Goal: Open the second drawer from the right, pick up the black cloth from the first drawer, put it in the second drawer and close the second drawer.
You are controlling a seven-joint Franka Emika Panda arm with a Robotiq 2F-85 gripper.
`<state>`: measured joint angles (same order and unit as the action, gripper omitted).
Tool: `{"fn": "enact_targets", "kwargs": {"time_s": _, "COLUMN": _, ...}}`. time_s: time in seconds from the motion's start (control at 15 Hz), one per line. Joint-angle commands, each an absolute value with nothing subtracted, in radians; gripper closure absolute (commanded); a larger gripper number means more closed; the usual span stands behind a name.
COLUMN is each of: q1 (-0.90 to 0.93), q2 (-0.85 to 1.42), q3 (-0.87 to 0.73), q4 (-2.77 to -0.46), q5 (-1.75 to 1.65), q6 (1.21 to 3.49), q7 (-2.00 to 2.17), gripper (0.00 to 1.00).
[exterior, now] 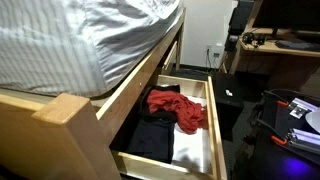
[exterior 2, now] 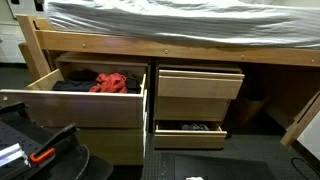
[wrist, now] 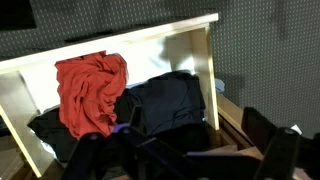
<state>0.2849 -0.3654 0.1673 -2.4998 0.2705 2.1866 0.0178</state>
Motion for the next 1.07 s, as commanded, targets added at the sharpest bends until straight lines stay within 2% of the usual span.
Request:
{"fn": "enact_targets", "kwargs": {"time_s": 0.0, "q1": 0.275, "q2": -0.366, "q3": 0.177, "q4": -2.498, "q5": 0.274, "q6": 2.184, "q7": 0.015, "gripper": 0.00}}
{"fn": "enact_targets", "kwargs": {"time_s": 0.67, "q1": 0.264, "q2": -0.389, "q3": 0.201, "q4": -2.503, "q5": 0.226, "q6": 2.216, "q7": 0.053, "gripper": 0.00}}
{"fn": "enact_targets", "kwargs": {"time_s": 1.0, "q1": 0.161, "q2": -0.340, "q3": 0.040, "q4": -2.572, "q5": 0.327, "q6": 2.406, "q7": 0.023, "gripper": 0.00}}
